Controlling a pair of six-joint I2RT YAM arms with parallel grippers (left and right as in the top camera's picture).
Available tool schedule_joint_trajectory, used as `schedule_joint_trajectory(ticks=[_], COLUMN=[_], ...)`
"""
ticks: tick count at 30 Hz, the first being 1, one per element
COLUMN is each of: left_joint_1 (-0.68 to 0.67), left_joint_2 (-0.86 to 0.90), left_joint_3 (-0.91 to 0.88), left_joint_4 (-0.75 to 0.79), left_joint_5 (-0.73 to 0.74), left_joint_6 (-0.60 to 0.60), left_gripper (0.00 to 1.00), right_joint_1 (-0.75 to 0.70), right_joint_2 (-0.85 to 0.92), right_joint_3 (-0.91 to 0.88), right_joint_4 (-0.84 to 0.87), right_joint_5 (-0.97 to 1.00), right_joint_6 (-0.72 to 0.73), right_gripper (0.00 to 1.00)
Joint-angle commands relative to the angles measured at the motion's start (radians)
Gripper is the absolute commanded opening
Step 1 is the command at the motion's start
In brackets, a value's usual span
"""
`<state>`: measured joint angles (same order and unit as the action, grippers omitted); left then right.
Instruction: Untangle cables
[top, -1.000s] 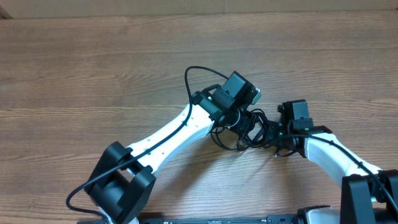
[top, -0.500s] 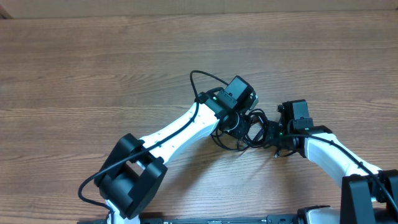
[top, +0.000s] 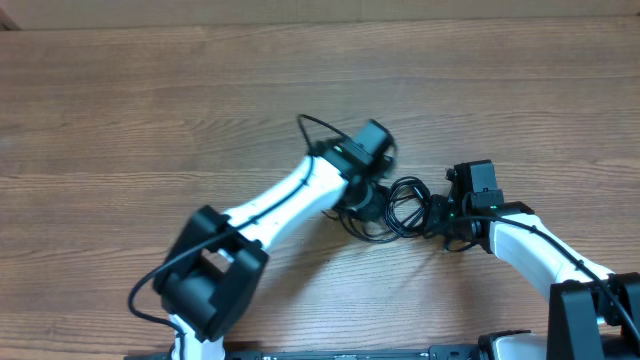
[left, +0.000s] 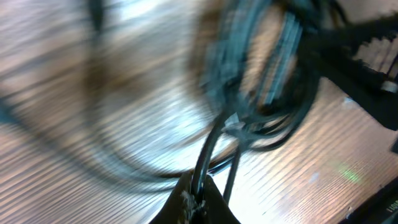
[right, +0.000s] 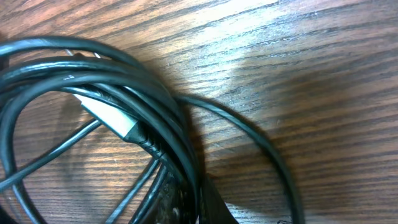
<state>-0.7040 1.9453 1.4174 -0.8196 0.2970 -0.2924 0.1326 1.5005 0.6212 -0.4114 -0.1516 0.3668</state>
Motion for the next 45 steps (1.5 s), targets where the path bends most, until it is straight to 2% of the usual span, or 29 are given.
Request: schedule_joint_trajectory(ticks=[1, 5, 11, 12, 14, 15, 22, 26, 30, 32, 38, 43, 44, 45], left_joint_1=[0.142, 0.275, 0.41, 0.417, 0.417, 0.414, 0.366, 0.319, 0.241, 0.196, 0.071, 0.011, 0.002, -0.005], left_joint_2=[-0.097, -0.149, -0.167, -0.167, -0.167, -0.167, -0.167, -0.167, -0.167, -0.166, -0.141, -0.12, -0.119, -0.118], left_joint_3=[0.027, 0.027, 0.027, 0.027, 0.027, 0.027, 0.027, 0.027, 0.026, 0.026, 0.026, 0.025, 0.026, 0.026], left_joint_4=[-0.068, -0.108, -0.111, -0.111, -0.109, -0.109, -0.09, -0.015, 0.06, 0.089, 0.112, 0.124, 0.126, 0.127], left_joint_5=[-0.016, 0.03, 0.246, 0.264, 0.274, 0.274, 0.224, 0.225, 0.223, 0.2, 0.069, 0.059, 0.059, 0.058], left_joint_6=[-0.023, -0.104, -0.287, -0.305, -0.329, -0.338, -0.332, -0.266, -0.157, -0.125, -0.183, -0.217, -0.217, -0.217], left_gripper=[0.04, 0.04, 0.05, 0.1, 0.31, 0.37, 0.57, 0.67, 0.69, 0.66, 0.61, 0.61, 0.61, 0.62], right_joint_1=[-0.007, -0.007, -0.007, -0.007, -0.007, -0.007, -0.007, -0.007, -0.007, -0.007, -0.008, -0.008, -0.008, -0.008], right_joint_2=[0.014, 0.015, 0.015, 0.014, 0.015, 0.014, 0.014, 0.014, 0.014, 0.014, 0.014, 0.014, 0.014, 0.013], right_joint_3=[-0.02, -0.02, -0.02, -0.02, -0.02, -0.02, -0.02, -0.02, -0.02, -0.02, -0.02, -0.019, -0.016, -0.01], right_joint_4=[-0.026, -0.025, -0.024, -0.024, -0.024, -0.024, -0.024, -0.024, -0.024, -0.024, -0.04, -0.039, -0.04, -0.048], right_joint_5=[0.072, 0.072, 0.073, 0.073, 0.072, 0.072, 0.073, 0.072, 0.072, 0.072, 0.072, 0.062, 0.053, 0.048], right_joint_6=[0.008, 0.008, 0.008, 0.008, 0.008, 0.008, 0.008, 0.008, 0.008, 0.008, 0.061, 0.142, 0.141, 0.14], right_gripper=[0.04, 0.04, 0.04, 0.04, 0.04, 0.04, 0.04, 0.04, 0.04, 0.04, 0.04, 0.04, 0.11, 0.23])
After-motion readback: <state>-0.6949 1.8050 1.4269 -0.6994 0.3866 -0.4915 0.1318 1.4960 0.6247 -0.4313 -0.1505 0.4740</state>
